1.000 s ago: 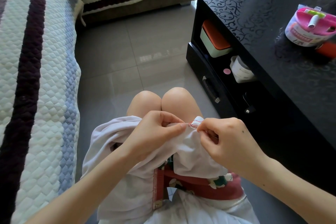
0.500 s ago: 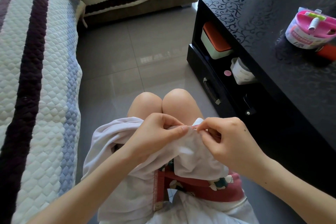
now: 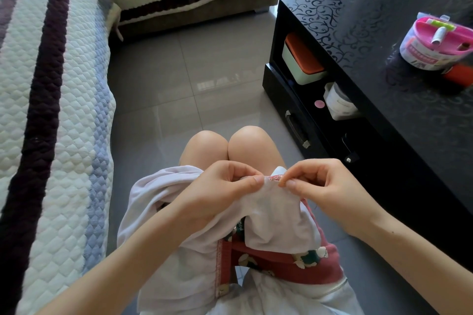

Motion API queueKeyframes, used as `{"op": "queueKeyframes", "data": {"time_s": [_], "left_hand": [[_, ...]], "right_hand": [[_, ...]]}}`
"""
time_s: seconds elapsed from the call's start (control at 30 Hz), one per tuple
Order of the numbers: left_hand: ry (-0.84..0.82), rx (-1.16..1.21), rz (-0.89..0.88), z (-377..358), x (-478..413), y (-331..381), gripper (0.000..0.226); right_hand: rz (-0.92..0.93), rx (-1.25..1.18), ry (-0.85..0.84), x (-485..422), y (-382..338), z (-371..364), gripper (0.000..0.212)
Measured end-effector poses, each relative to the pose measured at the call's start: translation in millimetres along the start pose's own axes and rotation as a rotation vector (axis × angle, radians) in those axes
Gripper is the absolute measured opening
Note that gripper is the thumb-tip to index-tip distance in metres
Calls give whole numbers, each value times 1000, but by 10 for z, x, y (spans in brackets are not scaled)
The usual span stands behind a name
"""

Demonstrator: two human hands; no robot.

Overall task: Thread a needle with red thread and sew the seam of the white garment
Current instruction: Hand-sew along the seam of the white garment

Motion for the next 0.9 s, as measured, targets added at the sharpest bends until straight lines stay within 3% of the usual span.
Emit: {"op": "queueKeyframes", "data": {"time_s": [0.23, 0.4, 0.67, 0.9], "left_hand": [[-114, 136, -2, -43, -5, 6, 16], [-99, 130, 7, -63, -15, -10, 13], [-79, 180, 10, -37, -1, 33, 12], [-66, 135, -13, -49, -8, 78, 17]], "right_hand": [[-66, -235, 1, 19, 46, -69, 14], [-13, -154, -59, 2, 92, -184, 4], [13, 76, -77, -15, 193, -67, 8], [69, 22, -52, -80, 105, -206, 9]]}}
Point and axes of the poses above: each hand's wrist, its own x-axis away from the middle knuckle, its own z-axis out of the back of the hand, y = z × x, the point moved 6 cm from there along -x, towards the middle knuckle, and after that the axes turned 12 degrees about z, right-handed, at the moved point
